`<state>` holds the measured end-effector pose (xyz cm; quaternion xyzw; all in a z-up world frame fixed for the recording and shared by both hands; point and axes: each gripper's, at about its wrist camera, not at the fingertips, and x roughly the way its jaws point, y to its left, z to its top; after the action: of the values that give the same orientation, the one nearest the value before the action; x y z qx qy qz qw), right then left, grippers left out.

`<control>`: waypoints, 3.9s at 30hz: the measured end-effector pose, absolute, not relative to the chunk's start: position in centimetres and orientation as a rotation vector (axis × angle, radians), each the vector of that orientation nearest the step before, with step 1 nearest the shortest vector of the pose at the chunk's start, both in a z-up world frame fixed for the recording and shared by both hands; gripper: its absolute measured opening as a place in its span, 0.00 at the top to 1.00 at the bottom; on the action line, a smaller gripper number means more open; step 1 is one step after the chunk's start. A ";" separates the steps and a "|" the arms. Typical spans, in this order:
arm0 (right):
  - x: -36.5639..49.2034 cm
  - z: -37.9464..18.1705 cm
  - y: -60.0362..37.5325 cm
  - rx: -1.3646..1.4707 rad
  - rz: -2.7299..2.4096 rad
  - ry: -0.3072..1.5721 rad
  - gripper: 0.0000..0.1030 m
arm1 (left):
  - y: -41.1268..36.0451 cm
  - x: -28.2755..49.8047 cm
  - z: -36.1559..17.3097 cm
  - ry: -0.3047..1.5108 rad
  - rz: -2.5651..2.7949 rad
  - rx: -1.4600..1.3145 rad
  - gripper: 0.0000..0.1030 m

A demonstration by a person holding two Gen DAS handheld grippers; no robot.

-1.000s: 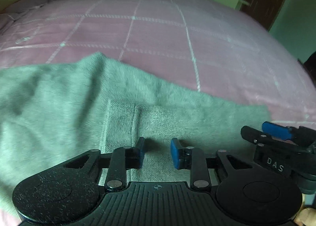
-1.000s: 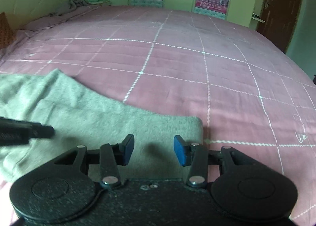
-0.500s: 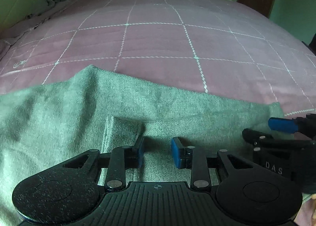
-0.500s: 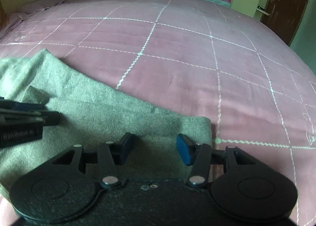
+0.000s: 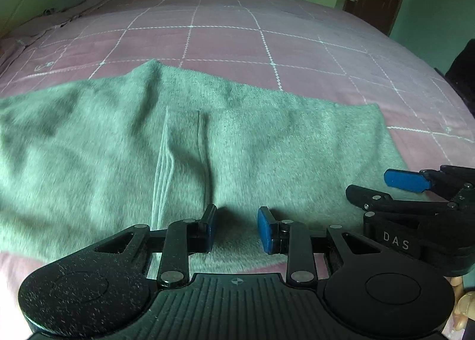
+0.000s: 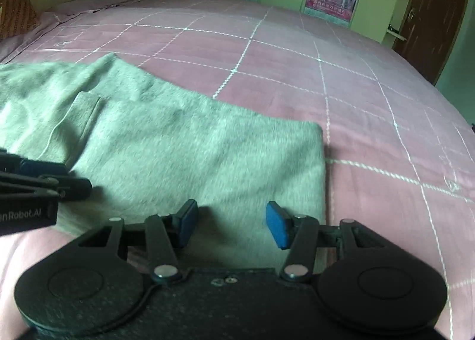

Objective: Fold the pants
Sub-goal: 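Open both tools and smooth the folded sweatpants flat on the bed, then grasp the pant leg end with the left tool and lift it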

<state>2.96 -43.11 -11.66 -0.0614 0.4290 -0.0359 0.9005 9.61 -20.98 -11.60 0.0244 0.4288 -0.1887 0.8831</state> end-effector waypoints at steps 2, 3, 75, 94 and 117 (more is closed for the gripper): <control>2.8 -11.1 -43.1 -0.112 -0.066 0.903 0.50 | -20.9 9.6 -11.5 0.895 -0.389 0.047 0.70; 2.6 -10.9 -43.1 -0.112 -0.063 0.905 0.51 | -20.9 9.7 -11.5 0.894 -0.391 0.051 0.70; 5.2 -11.7 -34.3 -0.007 0.047 0.911 0.26 | 10.0 14.2 -15.7 0.907 0.082 -0.938 0.45; 5.8 -11.7 -34.2 -0.025 0.036 0.918 0.25 | 10.3 19.1 -22.2 0.804 0.021 -1.180 0.80; 7.5 -11.1 -34.6 0.014 0.056 0.933 0.31 | -12.8 20.5 -4.8 0.587 -0.518 -0.187 0.84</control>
<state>7.45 -34.57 -11.10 0.0067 0.4496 0.0271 0.8928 20.51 -12.75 -4.82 -0.0912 0.2856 -0.2521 0.9201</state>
